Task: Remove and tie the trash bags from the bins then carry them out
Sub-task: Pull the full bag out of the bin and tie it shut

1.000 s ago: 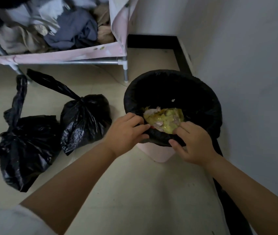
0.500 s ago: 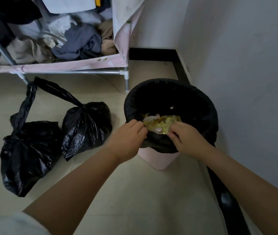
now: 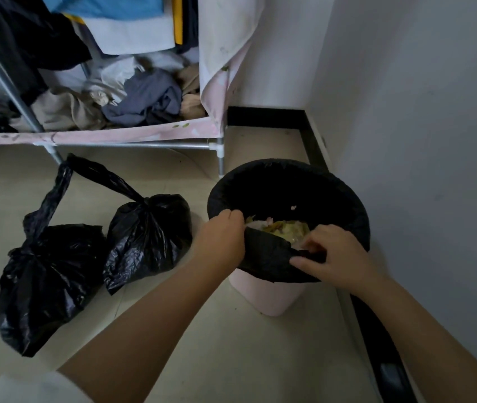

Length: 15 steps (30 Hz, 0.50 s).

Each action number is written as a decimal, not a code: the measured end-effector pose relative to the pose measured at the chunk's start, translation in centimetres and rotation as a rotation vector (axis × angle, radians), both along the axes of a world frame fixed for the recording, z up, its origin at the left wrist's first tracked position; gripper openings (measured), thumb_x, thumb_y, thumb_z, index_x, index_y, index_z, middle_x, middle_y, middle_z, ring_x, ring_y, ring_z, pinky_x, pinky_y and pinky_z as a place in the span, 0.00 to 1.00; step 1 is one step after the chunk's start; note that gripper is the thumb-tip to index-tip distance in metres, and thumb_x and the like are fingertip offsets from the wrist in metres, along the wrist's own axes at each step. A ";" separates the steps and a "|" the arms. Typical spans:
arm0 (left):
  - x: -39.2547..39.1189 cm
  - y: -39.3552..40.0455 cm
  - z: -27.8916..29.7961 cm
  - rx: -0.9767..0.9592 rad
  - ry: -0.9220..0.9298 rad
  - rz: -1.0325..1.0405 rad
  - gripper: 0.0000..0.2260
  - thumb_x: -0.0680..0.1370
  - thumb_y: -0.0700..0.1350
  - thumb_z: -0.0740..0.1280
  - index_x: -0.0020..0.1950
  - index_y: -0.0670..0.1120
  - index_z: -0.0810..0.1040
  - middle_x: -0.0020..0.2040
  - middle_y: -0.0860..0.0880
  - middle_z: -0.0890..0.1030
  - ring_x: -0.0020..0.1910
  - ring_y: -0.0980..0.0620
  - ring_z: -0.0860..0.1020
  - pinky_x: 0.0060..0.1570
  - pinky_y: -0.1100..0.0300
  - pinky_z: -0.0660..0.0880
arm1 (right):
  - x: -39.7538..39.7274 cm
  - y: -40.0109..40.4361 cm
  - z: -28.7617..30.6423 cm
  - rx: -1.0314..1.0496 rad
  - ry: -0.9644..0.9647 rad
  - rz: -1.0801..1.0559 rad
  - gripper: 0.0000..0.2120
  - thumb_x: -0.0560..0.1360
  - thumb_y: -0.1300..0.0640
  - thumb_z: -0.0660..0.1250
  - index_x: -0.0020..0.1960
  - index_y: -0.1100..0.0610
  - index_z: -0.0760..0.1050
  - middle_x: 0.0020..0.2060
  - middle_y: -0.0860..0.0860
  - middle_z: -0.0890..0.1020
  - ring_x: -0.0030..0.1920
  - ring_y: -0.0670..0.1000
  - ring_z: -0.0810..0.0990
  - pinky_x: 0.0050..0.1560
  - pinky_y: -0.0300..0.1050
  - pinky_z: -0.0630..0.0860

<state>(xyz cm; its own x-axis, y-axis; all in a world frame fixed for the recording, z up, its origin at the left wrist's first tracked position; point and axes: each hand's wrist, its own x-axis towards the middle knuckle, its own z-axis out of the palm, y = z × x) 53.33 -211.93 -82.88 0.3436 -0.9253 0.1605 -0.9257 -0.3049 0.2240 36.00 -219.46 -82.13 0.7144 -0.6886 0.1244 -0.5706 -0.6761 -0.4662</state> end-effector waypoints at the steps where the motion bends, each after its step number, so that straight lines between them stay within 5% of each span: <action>1: 0.1 0.5 -0.1 -0.036 -0.009 -0.079 0.13 0.81 0.46 0.55 0.56 0.42 0.74 0.54 0.45 0.77 0.53 0.46 0.75 0.49 0.58 0.69 | -0.6 0.4 -0.3 0.007 0.028 -0.006 0.18 0.67 0.44 0.68 0.44 0.59 0.80 0.33 0.40 0.69 0.44 0.47 0.70 0.50 0.45 0.66; 6: 1.3 2.1 -1.6 -0.117 -0.188 -0.428 0.24 0.68 0.62 0.58 0.43 0.47 0.85 0.37 0.52 0.83 0.36 0.51 0.80 0.36 0.61 0.77 | -1.4 0.3 -0.7 0.065 -0.031 0.024 0.14 0.70 0.54 0.66 0.42 0.65 0.82 0.37 0.48 0.73 0.44 0.51 0.73 0.52 0.51 0.71; 10: 1.6 1.8 -1.5 -0.112 -0.211 -0.519 0.20 0.67 0.58 0.59 0.40 0.48 0.86 0.35 0.53 0.84 0.33 0.52 0.80 0.34 0.67 0.76 | -0.7 -0.4 -0.6 0.025 0.050 0.044 0.09 0.76 0.60 0.62 0.48 0.66 0.78 0.34 0.42 0.66 0.51 0.56 0.75 0.56 0.50 0.68; 15: 1.0 1.0 -0.7 -0.202 -0.121 -0.463 0.16 0.69 0.50 0.60 0.30 0.46 0.83 0.29 0.49 0.80 0.26 0.50 0.78 0.25 0.64 0.74 | 1.1 -1.8 0.8 -0.023 0.015 -0.038 0.09 0.77 0.60 0.59 0.48 0.64 0.75 0.42 0.50 0.70 0.51 0.57 0.75 0.56 0.51 0.70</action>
